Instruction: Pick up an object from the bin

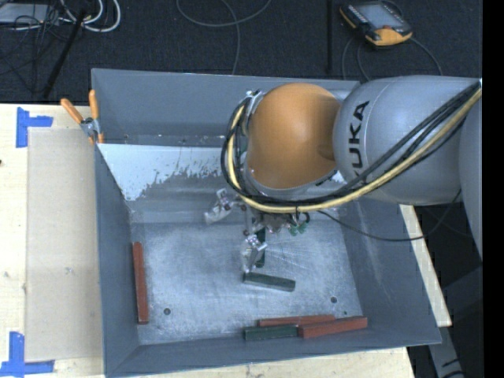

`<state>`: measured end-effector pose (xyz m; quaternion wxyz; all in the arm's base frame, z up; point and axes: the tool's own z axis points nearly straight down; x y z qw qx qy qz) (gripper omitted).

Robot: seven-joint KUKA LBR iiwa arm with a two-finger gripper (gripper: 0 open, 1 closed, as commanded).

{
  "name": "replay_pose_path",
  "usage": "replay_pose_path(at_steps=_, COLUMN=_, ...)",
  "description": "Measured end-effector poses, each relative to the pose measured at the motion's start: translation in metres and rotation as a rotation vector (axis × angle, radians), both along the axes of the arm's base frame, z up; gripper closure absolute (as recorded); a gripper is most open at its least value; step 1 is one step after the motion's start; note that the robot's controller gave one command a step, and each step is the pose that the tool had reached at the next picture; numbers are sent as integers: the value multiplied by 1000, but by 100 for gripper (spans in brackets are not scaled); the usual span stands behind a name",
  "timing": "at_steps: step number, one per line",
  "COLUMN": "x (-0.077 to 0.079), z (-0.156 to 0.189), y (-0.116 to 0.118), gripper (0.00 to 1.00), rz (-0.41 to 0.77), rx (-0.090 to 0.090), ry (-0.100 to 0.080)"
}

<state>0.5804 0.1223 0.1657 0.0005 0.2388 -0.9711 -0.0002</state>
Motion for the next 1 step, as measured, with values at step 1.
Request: replay_pose_path(at_steps=1, x=3, z=-12, y=-75, gripper=0, rz=220, rx=1, ry=-1)
